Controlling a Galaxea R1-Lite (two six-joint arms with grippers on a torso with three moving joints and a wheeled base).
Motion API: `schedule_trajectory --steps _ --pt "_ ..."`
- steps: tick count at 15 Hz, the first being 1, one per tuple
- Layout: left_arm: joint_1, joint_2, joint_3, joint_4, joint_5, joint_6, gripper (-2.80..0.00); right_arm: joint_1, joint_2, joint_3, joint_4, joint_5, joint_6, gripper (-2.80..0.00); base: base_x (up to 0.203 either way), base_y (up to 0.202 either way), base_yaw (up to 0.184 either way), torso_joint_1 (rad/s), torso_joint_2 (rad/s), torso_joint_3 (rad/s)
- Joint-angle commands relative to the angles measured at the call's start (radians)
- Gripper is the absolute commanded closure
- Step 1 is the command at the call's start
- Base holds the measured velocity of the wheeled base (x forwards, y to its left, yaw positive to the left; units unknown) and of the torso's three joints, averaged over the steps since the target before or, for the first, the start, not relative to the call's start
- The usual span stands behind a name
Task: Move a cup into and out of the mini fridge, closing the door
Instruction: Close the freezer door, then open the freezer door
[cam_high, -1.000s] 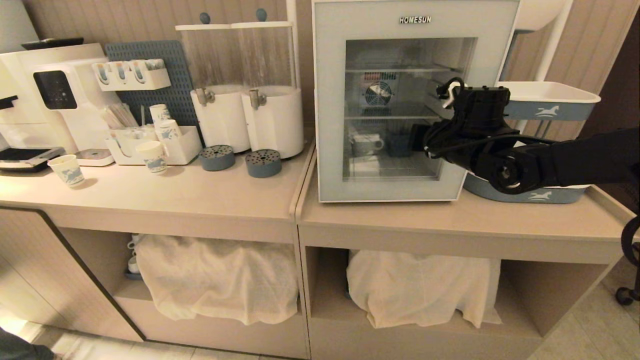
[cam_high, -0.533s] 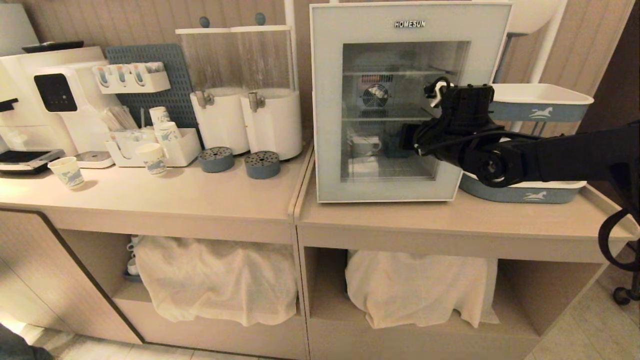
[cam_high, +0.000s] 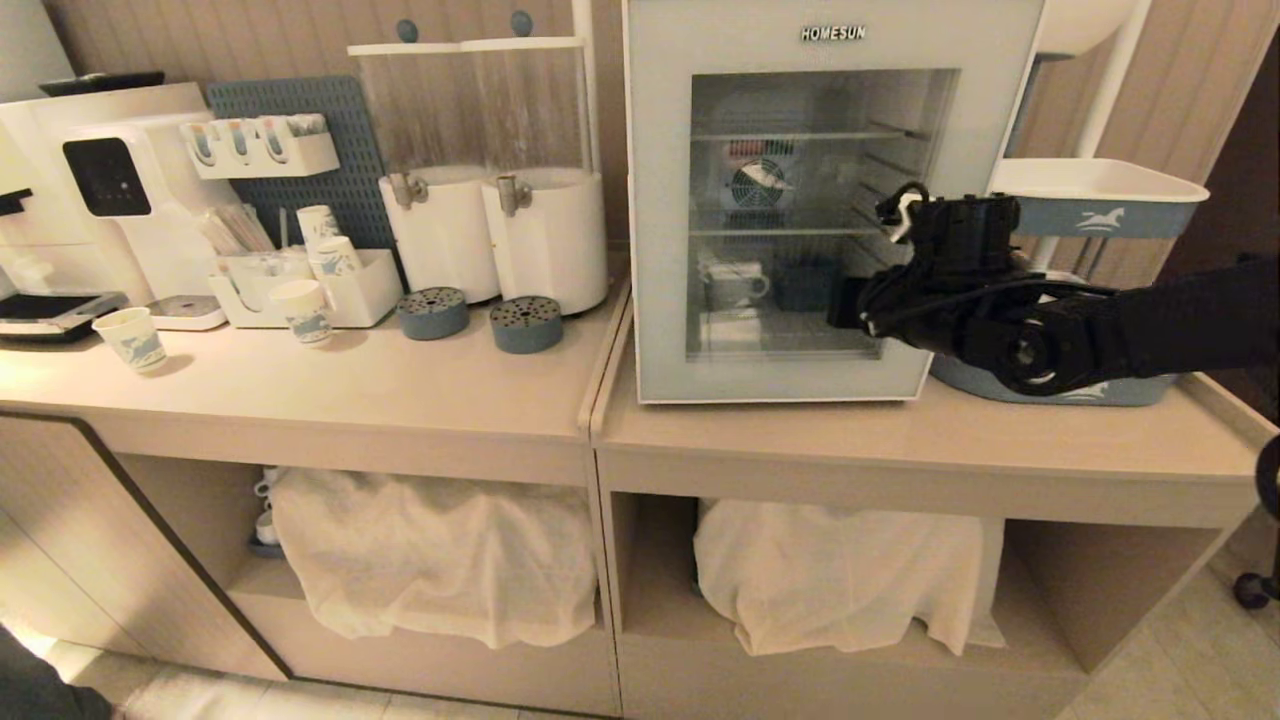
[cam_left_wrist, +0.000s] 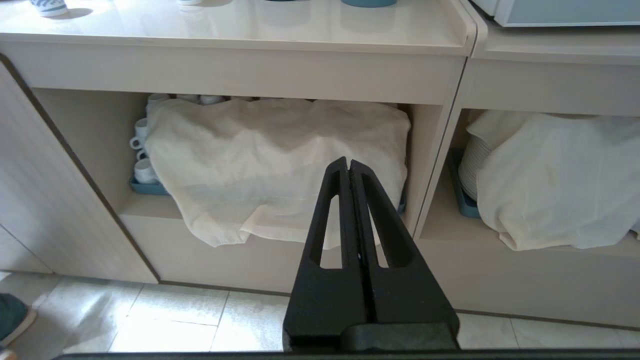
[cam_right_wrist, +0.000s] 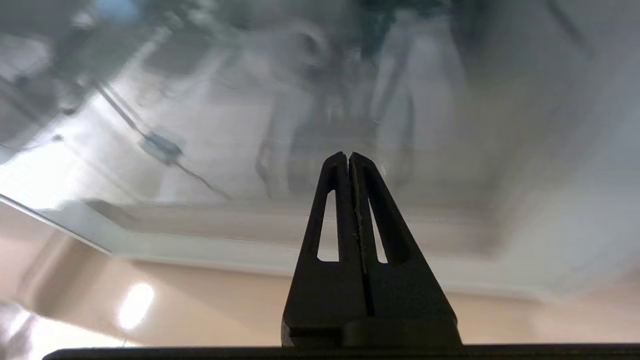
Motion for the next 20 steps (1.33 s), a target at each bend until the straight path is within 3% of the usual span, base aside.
schedule_trajectory --steps 1,5,9,13,16,20 --pt "0.0 0.001 0.0 0.0 0.0 0.0 0.0 0.004 -0.135 0.07 0.005 0.006 0.001 0.0 0.0 0.0 0.0 0.0 0.0 0.0" --pt "0.0 0.001 0.0 0.0 0.001 0.0 0.0 -0.018 -0.339 0.251 0.007 0.004 0.005 0.0 0.0 0.0 0.0 0.0 0.0 0.0" --pt "0.0 0.002 0.0 0.0 0.0 0.0 0.0 -0.085 -0.615 0.404 0.061 -0.011 0.061 0.0 0.0 0.0 0.0 0.0 0.0 0.0" --pt "0.001 0.001 0.0 0.0 0.001 -0.002 0.0 -0.113 -0.894 0.488 0.235 -0.101 0.181 0.0 0.0 0.0 0.0 0.0 0.0 0.0" --pt "0.002 0.001 0.0 0.0 0.001 -0.004 0.0 -0.116 -1.077 0.541 0.347 -0.216 0.245 0.0 0.0 0.0 0.0 0.0 0.0 0.0" --pt "0.0 0.001 0.0 0.0 0.001 -0.004 0.0 -0.15 -1.307 0.653 0.44 -0.256 0.274 0.0 0.0 0.0 0.0 0.0 0.0 0.0"
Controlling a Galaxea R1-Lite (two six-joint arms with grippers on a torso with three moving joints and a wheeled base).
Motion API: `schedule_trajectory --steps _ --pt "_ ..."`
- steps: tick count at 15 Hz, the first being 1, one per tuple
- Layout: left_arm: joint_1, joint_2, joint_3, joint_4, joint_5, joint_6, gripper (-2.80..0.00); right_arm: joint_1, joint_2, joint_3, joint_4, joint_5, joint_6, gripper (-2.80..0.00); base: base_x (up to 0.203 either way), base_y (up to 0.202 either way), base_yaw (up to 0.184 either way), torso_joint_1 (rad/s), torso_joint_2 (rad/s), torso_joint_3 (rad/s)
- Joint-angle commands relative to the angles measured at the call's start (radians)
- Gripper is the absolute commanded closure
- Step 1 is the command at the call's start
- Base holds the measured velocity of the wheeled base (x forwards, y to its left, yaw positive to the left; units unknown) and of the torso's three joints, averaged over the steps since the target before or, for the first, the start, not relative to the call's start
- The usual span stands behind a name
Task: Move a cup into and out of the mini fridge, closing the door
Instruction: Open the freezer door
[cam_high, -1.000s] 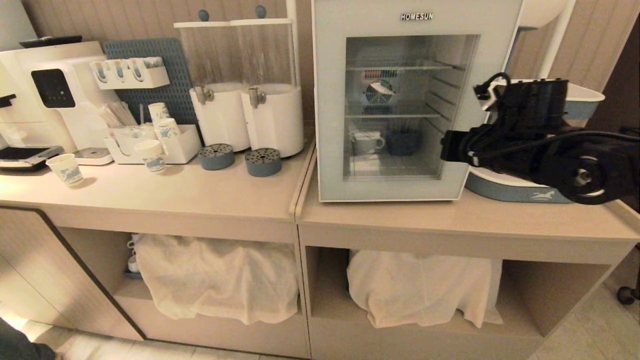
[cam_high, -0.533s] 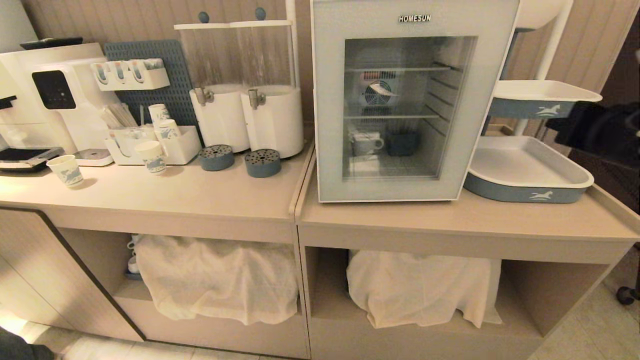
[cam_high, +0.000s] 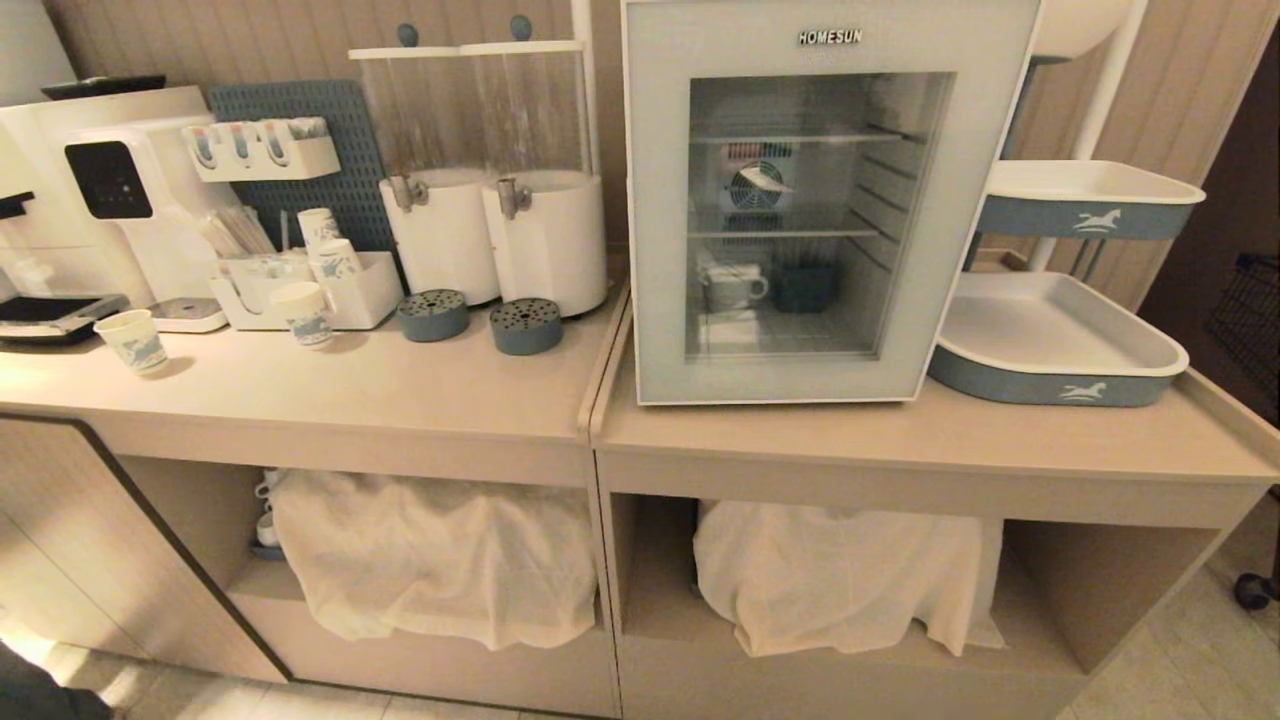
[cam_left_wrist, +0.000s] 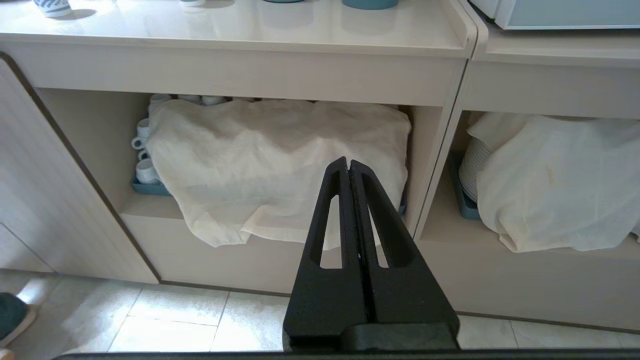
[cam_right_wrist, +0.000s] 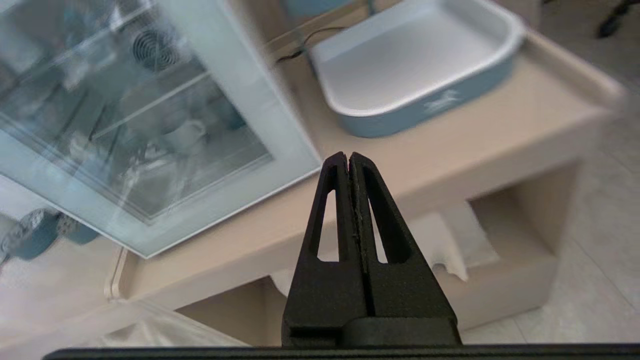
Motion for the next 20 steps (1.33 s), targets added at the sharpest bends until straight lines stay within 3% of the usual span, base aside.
schedule_trajectory --steps 1,7,9,11,13,15,18,20 --pt "-0.001 0.0 0.0 0.0 0.0 0.0 0.0 -0.029 -0.16 0.049 0.021 -0.004 0.015 0.0 0.0 0.0 0.0 0.0 0.0 0.0" --pt "0.0 0.0 0.0 0.0 0.0 0.0 0.0 -0.141 -0.503 0.221 0.145 0.012 0.088 0.0 0.0 0.0 0.0 0.0 0.0 0.0" --pt "0.0 0.0 0.0 0.0 0.0 0.0 0.0 -0.153 -0.629 0.264 0.162 0.097 0.079 0.0 0.0 0.0 0.0 0.0 0.0 0.0" --pt "-0.001 0.0 0.0 0.0 0.0 0.0 0.0 -0.148 -0.753 0.327 0.163 0.214 0.007 0.0 0.0 0.0 0.0 0.0 0.0 0.0" --pt "-0.001 0.0 0.0 0.0 0.0 0.0 0.0 -0.144 -0.865 0.421 0.16 0.289 -0.152 0.0 0.0 0.0 0.0 0.0 0.0 0.0" --pt "-0.001 0.0 0.0 0.0 0.0 0.0 0.0 -0.143 -0.888 0.529 0.095 0.284 -0.24 0.0 0.0 0.0 0.0 0.0 0.0 0.0" --pt "-0.001 0.0 0.0 0.0 0.0 0.0 0.0 -0.142 -0.888 0.763 -0.134 0.244 -0.365 0.0 0.0 0.0 0.0 0.0 0.0 0.0" --pt "0.0 0.0 0.0 0.0 0.0 0.0 0.0 -0.142 -0.887 0.857 -0.214 0.229 -0.432 0.0 0.0 0.0 0.0 0.0 0.0 0.0"
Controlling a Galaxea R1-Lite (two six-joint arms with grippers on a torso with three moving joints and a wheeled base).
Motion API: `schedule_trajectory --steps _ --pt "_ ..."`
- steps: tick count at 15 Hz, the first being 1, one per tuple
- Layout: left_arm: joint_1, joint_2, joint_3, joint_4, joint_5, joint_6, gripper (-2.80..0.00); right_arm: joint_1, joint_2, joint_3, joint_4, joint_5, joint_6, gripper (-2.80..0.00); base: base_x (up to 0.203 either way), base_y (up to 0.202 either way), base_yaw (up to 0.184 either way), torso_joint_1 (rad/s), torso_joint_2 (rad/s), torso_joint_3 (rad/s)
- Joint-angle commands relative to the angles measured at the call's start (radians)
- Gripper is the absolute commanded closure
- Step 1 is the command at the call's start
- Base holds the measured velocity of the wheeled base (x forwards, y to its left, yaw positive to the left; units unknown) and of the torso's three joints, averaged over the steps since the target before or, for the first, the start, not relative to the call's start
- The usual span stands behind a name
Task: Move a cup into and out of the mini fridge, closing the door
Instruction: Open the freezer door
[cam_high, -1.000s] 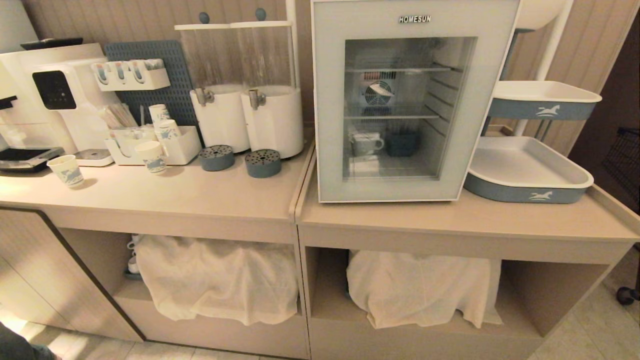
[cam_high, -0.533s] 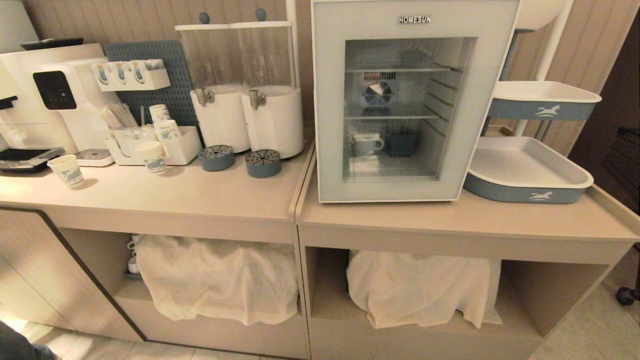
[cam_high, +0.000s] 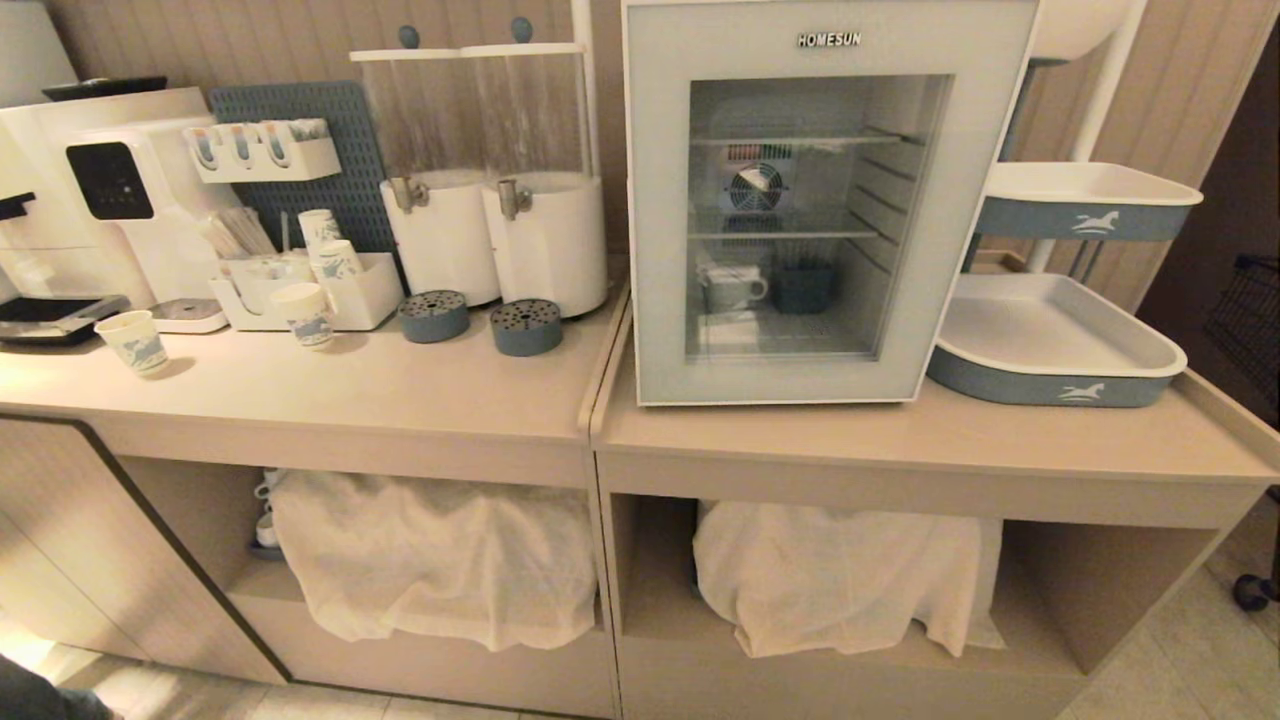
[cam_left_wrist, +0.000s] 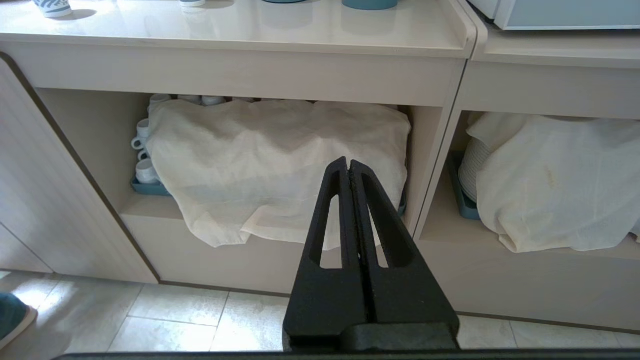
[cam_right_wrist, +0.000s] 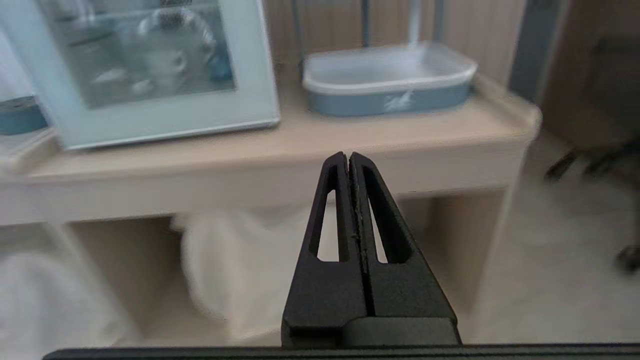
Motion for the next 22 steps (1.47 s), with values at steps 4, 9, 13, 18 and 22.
schedule_trajectory --steps 4,9,13,18,22 --pt "0.0 0.0 0.0 0.0 0.0 0.0 0.0 0.0 -0.003 -0.019 0.213 0.056 -0.052 0.0 0.0 0.0 0.0 0.0 0.0 0.0" --pt "-0.001 0.0 0.0 0.0 0.0 0.001 0.0 0.001 -0.004 -0.055 0.373 0.136 0.026 0.0 0.0 0.0 0.0 0.0 0.0 0.0" --pt "0.001 0.0 0.0 0.0 0.0 0.001 0.0 0.001 -0.004 -0.054 0.37 0.136 0.028 0.0 0.0 0.0 0.0 0.0 0.0 0.0" --pt "-0.001 0.0 0.0 0.0 -0.002 0.001 0.0 0.001 -0.004 -0.054 0.37 0.136 0.032 0.0 0.0 0.0 0.0 0.0 0.0 0.0" --pt "-0.001 0.0 0.0 0.0 -0.002 0.001 0.0 0.001 -0.004 -0.055 0.37 0.134 0.032 0.0 0.0 0.0 0.0 0.0 0.0 0.0"
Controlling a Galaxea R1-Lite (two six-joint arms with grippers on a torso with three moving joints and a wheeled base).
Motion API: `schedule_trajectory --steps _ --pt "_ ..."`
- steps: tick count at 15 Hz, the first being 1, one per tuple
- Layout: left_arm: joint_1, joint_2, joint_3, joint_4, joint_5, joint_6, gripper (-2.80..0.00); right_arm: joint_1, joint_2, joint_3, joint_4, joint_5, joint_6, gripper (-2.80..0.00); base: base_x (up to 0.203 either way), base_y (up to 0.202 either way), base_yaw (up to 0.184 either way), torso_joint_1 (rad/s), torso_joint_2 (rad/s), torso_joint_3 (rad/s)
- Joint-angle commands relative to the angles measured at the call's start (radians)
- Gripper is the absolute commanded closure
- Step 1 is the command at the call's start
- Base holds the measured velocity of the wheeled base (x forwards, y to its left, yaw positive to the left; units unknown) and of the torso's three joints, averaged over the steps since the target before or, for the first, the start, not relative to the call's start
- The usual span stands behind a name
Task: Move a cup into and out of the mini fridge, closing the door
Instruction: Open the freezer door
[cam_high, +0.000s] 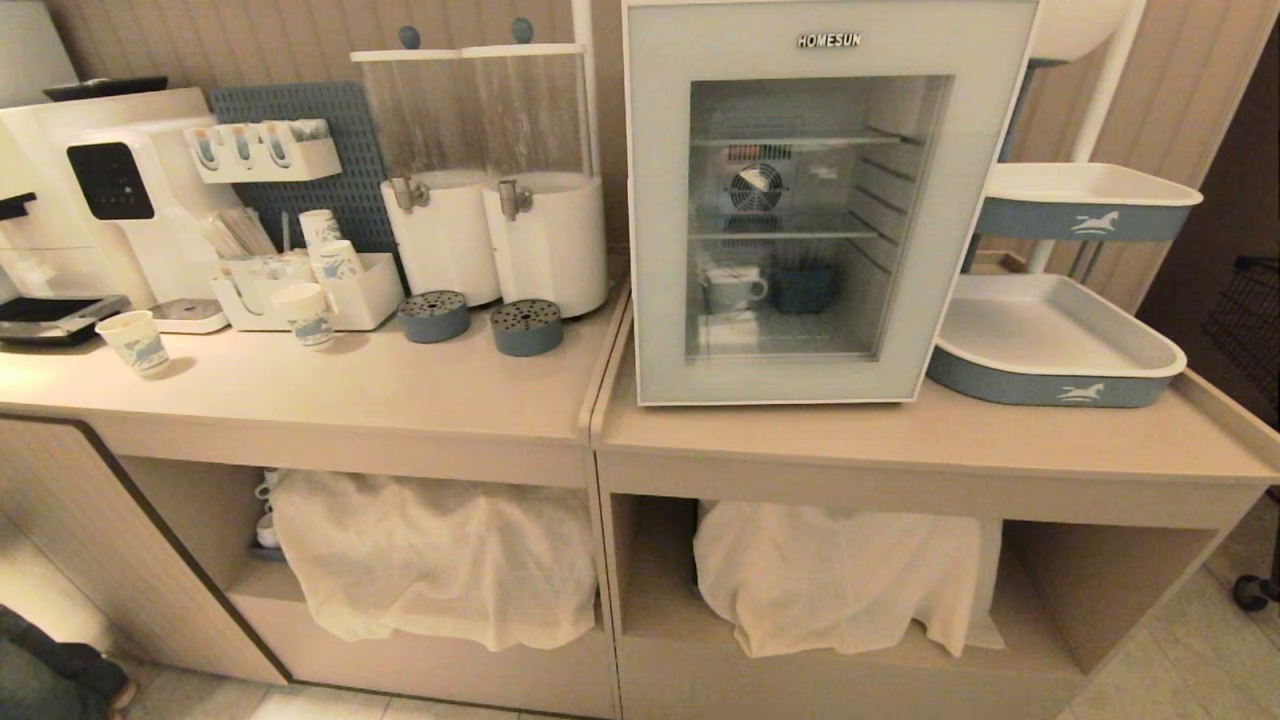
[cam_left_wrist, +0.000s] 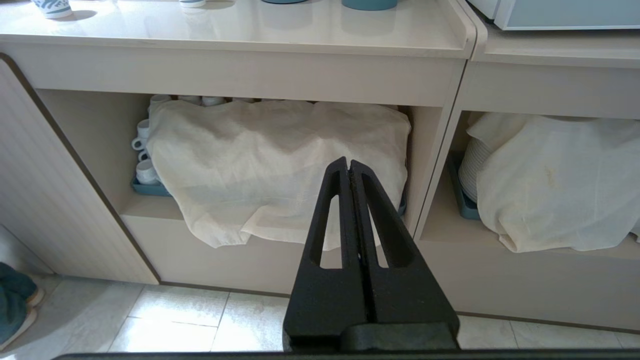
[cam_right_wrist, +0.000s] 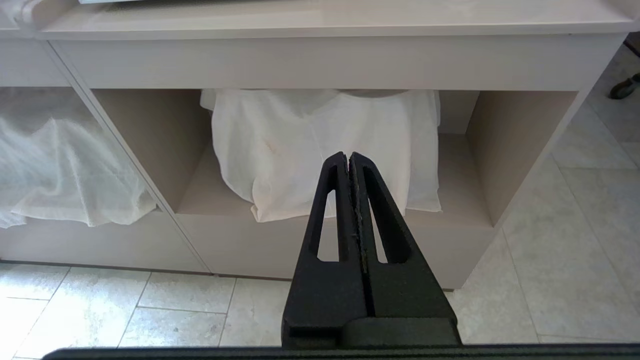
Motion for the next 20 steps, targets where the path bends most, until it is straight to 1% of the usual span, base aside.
schedule_trajectory --steps 1,16,20 --pt "0.0 0.0 0.0 0.0 0.0 0.0 0.0 0.0 0.001 0.0 0.002 0.0 0.0 0.0 0.0 0.0 0.0 0.0 0.0 0.0" --pt "0.002 0.0 0.0 0.0 -0.001 0.003 0.0 0.0 0.001 0.0 0.002 0.0 0.0 0.0 0.0 0.0 0.0 0.0 0.0 0.0" --pt "0.0 0.0 0.0 0.0 -0.001 0.004 0.0 0.0 0.001 0.0 0.002 0.0 0.0 0.0 0.16 0.0 0.0 0.003 0.0 0.002"
